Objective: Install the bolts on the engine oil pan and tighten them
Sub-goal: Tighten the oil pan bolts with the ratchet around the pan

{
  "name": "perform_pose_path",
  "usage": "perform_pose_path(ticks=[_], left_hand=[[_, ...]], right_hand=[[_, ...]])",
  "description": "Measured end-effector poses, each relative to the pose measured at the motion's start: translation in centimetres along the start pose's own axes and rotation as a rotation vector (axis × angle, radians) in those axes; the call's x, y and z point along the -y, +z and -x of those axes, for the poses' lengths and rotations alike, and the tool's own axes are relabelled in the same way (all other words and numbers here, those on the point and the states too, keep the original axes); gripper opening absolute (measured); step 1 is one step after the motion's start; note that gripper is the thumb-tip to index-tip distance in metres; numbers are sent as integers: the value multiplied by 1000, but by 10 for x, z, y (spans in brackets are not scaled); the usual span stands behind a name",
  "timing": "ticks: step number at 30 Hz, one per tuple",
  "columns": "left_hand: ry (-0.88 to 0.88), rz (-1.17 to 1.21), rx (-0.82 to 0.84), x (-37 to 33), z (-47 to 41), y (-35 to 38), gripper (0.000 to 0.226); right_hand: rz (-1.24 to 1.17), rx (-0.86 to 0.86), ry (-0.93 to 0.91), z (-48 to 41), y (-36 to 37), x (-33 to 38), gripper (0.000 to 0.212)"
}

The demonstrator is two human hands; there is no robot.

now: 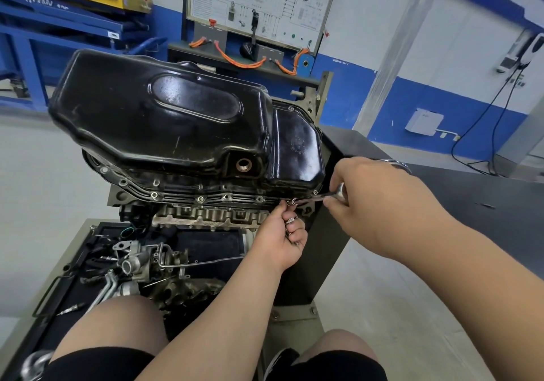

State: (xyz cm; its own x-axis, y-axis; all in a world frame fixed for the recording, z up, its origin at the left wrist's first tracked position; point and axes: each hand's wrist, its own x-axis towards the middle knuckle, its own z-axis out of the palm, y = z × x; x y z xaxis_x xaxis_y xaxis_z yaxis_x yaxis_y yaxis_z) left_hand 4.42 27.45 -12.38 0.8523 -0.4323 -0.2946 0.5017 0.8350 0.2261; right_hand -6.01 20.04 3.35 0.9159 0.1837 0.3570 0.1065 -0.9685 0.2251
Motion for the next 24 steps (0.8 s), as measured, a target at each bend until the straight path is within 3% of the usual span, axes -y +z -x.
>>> perform_pose_path(ticks=[4,8,13,17,20,24], left_hand=[[3,-32,-20,-2,2,1,28],[-3,-53,-32,-3,6,4,28],[-3,-104,-34,-4,9,7,30],[-53,-126,1,-9,13,0,33],[-76,-37,42,-12,18,-9,27],[-71,31,74,-12,23,-11,21]], right_hand=[[64,-78,98,-3,-4,0,45],[27,10,-15,-4,-2,-2,23],[82,-52,126,-10,-3,1,44],[-5,-38,124,-8,-8,-10,34],[-58,-132,172,-4,-18,-18,35],[-161,-122,205,0,-22,-25,36]])
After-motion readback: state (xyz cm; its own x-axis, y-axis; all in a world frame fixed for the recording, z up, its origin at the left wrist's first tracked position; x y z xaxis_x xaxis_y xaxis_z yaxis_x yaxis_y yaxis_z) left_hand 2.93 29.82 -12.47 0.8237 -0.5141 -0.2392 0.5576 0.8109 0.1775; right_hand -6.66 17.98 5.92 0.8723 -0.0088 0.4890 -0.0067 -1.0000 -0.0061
